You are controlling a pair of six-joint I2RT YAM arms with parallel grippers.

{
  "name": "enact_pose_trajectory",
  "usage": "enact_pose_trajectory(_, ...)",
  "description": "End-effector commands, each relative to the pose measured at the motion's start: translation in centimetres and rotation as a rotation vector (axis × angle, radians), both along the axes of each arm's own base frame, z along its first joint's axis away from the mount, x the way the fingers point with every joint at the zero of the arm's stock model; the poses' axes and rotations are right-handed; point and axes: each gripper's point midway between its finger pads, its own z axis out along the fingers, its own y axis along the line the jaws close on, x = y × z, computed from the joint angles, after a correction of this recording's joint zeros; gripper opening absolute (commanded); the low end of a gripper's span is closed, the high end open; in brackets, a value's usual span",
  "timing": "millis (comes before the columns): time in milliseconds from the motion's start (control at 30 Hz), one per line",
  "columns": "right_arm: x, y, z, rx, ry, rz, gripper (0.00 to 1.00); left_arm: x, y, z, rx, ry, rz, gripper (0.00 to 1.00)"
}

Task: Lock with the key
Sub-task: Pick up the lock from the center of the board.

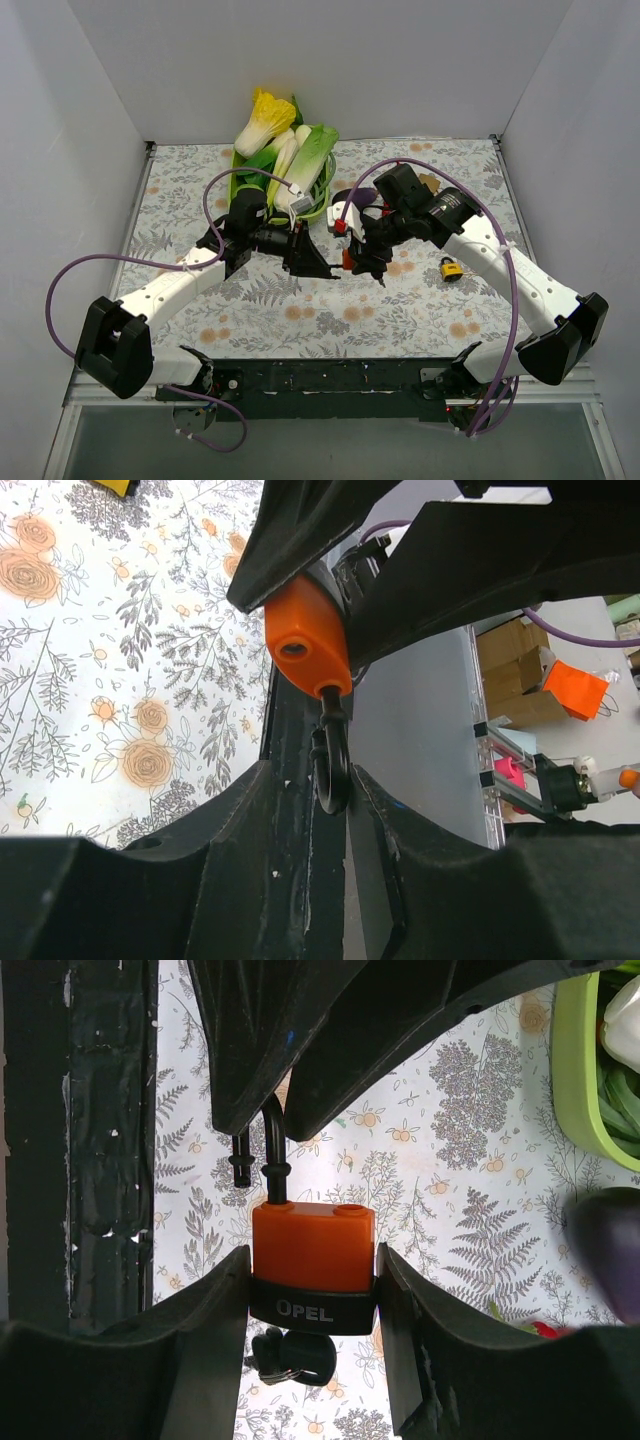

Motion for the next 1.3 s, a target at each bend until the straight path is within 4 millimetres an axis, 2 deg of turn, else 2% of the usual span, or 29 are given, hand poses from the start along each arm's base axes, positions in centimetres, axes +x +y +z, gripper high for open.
enact_pose_trajectory(0, 0.0, 0.6, 1.8, 0.054, -0.037, 0.007, 0.01, -1.0, 0.2, 0.9, -0.024, -0.016, -0.021, 0.35)
enact_pose_trajectory(533, -0.7, 1.2, 2.0, 0.062, -0.029, 0.04, 0.01, -1.1, -0.1, 1.2, -0.022, -0.015, -0.015, 0.31)
enact_pose_trajectory(633, -0.6, 1.3, 2.0, 0.061, -0.032, 0.039, 0.01, -1.2, -0.1, 1.2, -0.025, -0.016, -0.026, 0.22)
enact_pose_trajectory(667, -0.6, 1.3, 2.0, 0.058, -0.033, 0.039, 0.01, -1.3, -0.1, 1.3, -0.028, -0.016, -0.03, 0.11)
enact_pose_trajectory(733, -0.6, 1.3, 2.0, 0.061, -0.03, 0.039, 0.01, -1.5, 0.0, 1.4, -0.031, -0.017, -0.036, 0.01)
enact_pose_trajectory(800, -0.2, 1.3, 1.9, 0.054, -0.023, 0.004, 0.01, -1.5, 0.0, 1.7, -0.035, -0.028, -0.027, 0.0)
enact_pose_trajectory(833, -0.1, 1.3, 1.8, 0.053, -0.008, -0.016, 0.34, -1.4, 0.1, 1.8, -0.033, -0.028, -0.017, 0.0)
enact_pose_trajectory(867, 0.0, 1.3, 1.8, 0.054, -0.003, -0.025, 0.57, -1.4, 0.2, 2.1, -0.034, -0.04, -0.004, 0.0)
enact_pose_trajectory(900, 0.4, 1.0, 1.9, 0.061, 0.004, -0.05, 0.78, -1.2, 0.2, 2.2, -0.03, -0.048, 0.013, 0.0)
enact_pose_trajectory(933, 0.6, 0.9, 2.3, 0.08, 0.009, -0.068, 0.91, -1.1, 0.3, 2.4, -0.031, -0.054, 0.027, 0.0)
enact_pose_trajectory(1133, 1.8, -0.8, 4.5, 0.153, 0.015, -0.12, 0.94, -1.7, 0.6, 4.1, -0.062, -0.063, 0.023, 0.0)
enact_pose_trajectory(1267, 1.2, -1.7, 5.9, 0.202, 0.001, -0.108, 0.94, -1.6, 0.7, 5.3, -0.071, -0.093, 0.016, 0.0)
